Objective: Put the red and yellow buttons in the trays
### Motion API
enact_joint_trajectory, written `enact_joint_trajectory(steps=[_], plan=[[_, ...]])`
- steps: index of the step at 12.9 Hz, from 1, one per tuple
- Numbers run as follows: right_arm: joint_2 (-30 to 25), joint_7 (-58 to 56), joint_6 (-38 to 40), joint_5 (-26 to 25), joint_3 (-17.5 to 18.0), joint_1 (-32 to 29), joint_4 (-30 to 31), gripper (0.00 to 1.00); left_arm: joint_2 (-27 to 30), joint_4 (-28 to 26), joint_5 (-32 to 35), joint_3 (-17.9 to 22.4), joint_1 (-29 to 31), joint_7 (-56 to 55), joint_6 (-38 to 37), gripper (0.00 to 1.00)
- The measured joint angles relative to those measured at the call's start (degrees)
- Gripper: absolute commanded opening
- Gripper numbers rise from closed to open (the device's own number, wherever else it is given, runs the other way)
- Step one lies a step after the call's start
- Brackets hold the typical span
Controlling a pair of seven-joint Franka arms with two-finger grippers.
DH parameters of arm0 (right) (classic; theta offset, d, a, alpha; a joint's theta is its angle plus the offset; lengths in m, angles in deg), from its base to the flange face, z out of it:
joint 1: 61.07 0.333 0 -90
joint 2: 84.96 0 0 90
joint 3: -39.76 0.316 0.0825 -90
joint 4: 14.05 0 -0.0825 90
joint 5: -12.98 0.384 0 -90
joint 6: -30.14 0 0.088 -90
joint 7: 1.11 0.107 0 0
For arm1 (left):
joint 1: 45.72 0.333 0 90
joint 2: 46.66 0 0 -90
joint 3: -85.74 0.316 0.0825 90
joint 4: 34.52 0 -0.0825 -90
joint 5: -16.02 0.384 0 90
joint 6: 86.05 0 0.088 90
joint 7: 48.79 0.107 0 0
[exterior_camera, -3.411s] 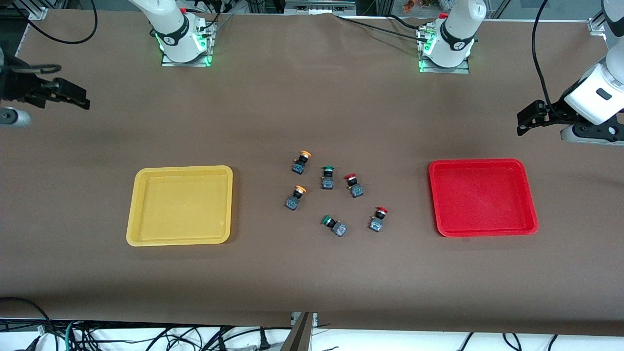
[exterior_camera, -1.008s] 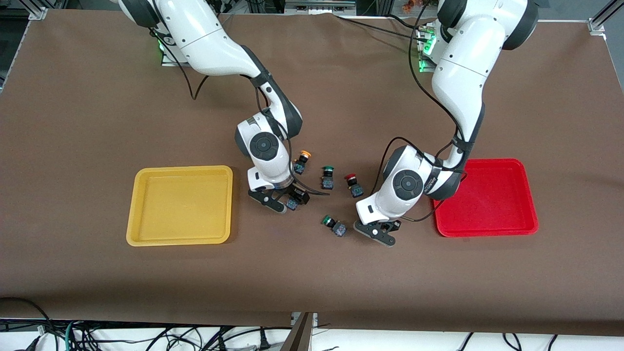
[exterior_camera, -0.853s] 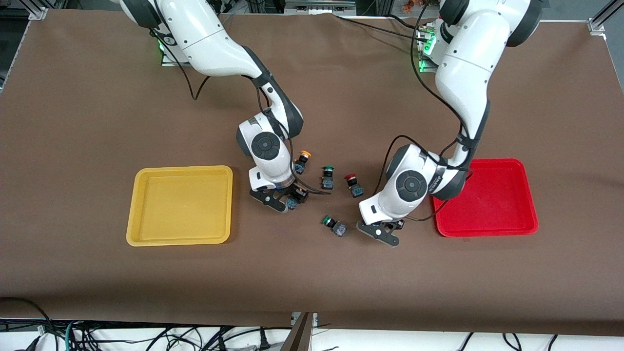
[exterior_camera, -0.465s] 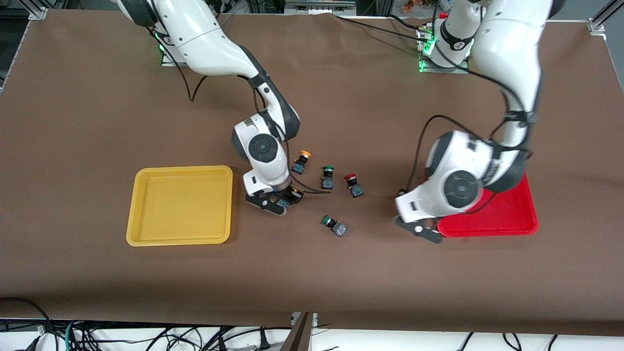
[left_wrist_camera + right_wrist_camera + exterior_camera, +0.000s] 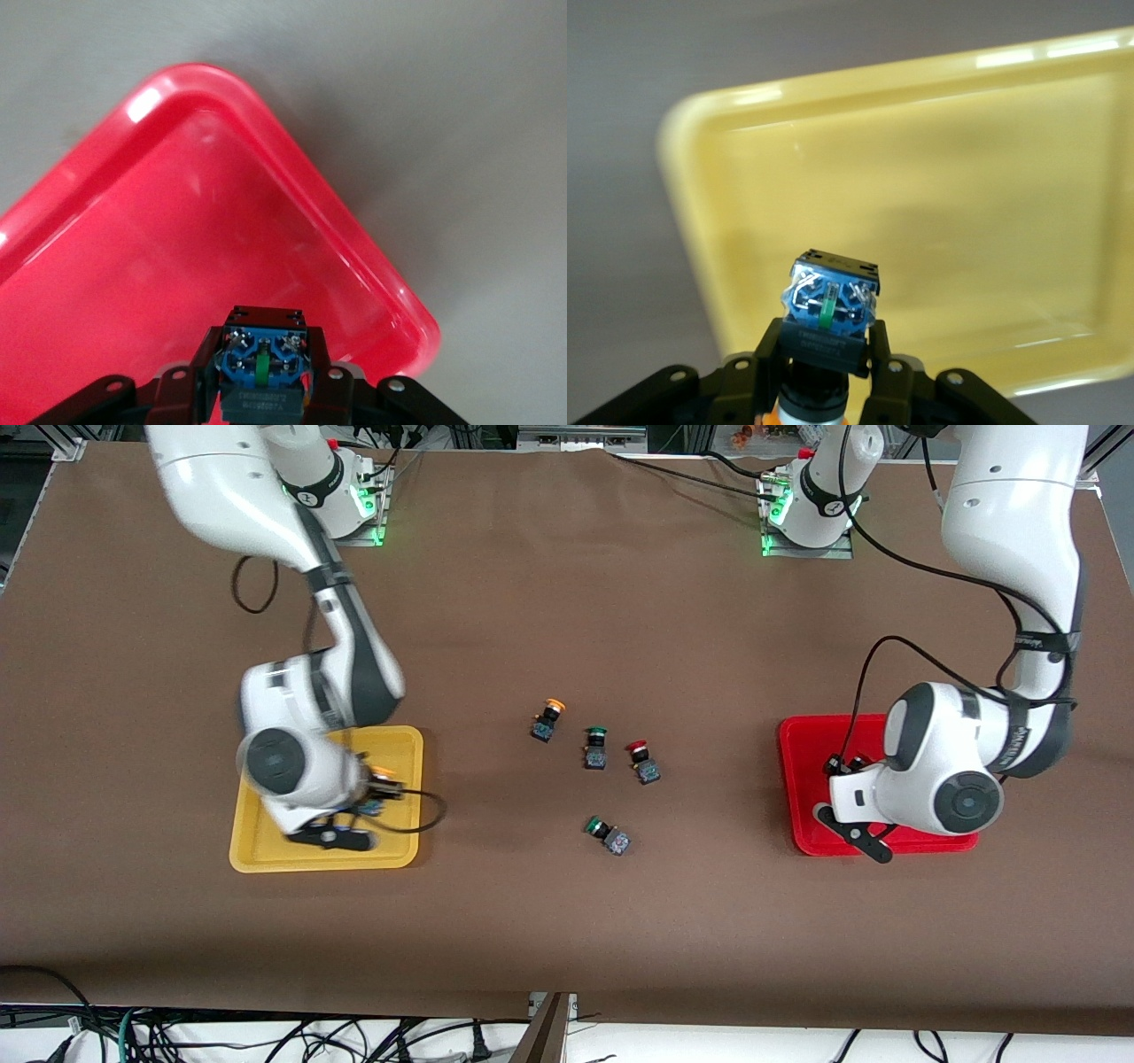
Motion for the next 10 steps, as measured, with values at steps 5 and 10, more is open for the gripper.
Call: enact_joint_trajectory(steps=[5,10], plan=[[1.37,-10.50,-3.84,0.16,-1.99,-9.01,7.74,0.18,2.07,-9.95,0.59,-0.34,0.05,-0.44,11.72,1.00],[1.06,-10.72,-7.40,0.62,-0.16,-8.62,9.55,1.00,8.50,-9.48,-0.62,-6.41,-0.83,-22.99,9.51,1.00]])
